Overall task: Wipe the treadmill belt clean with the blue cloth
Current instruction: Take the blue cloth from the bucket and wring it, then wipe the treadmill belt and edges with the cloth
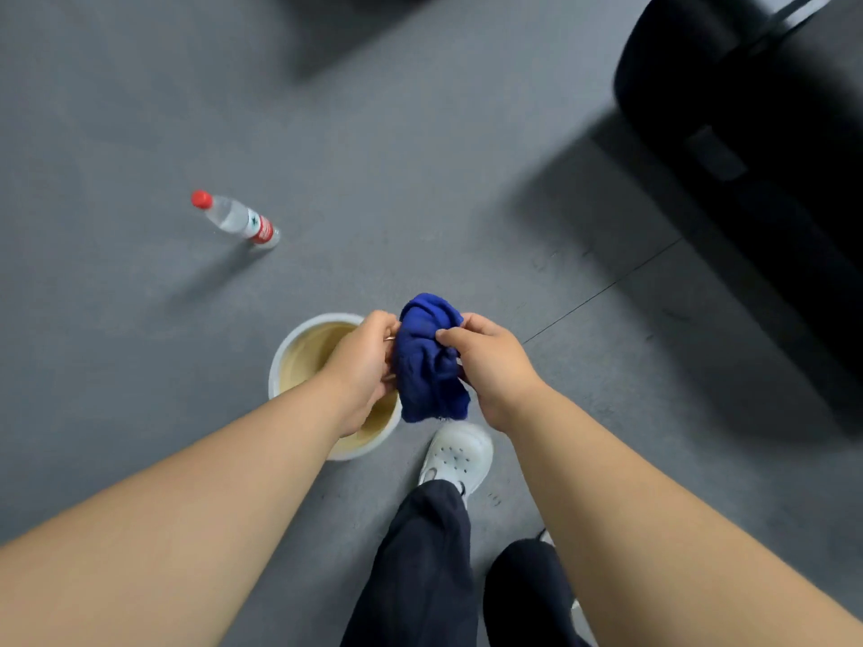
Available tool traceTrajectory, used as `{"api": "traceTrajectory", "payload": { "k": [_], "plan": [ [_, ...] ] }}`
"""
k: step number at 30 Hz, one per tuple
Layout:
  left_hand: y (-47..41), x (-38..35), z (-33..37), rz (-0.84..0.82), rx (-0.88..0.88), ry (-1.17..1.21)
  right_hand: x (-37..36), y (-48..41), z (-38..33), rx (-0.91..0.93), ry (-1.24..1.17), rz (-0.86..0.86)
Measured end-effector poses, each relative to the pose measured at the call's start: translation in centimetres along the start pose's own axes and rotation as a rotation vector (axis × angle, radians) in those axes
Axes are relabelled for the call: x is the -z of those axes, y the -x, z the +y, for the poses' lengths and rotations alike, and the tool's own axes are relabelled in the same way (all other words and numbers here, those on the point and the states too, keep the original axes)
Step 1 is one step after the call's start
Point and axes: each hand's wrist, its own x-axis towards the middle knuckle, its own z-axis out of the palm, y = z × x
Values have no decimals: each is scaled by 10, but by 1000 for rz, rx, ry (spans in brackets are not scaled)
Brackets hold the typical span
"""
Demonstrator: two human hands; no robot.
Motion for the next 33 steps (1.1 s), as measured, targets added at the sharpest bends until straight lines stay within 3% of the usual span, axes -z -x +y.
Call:
{"api": "traceTrajectory", "payload": {
  "k": [5,8,10,14,18,21,24,28,33],
  "plan": [
    [62,-53,115,-225,-36,54,51,69,-126,88,-261,147],
    [104,-91,186,-504,-67,-106,92,119,-199,161,-400,209],
    [139,-127,233,-588,-142,-269,122,155,-243,223,-421,282],
    [201,-212,316,-496,-426,-476,190,227,-320,355,-443,408],
    [248,-319,386,-519,-667,-546,280,281,-384,460,-522,547],
    [279,-410,432,-583,-863,-609,358,315,-433,506,-599,499],
    [300,-501,476,-529,-1022,-706,444,341,-484,577,-534,407],
    [316,-603,532,-484,-1137,-828,538,361,-549,619,-394,324],
    [321,-691,604,-638,-1138,-956,624,351,-623,614,-250,289]
  ]
}}
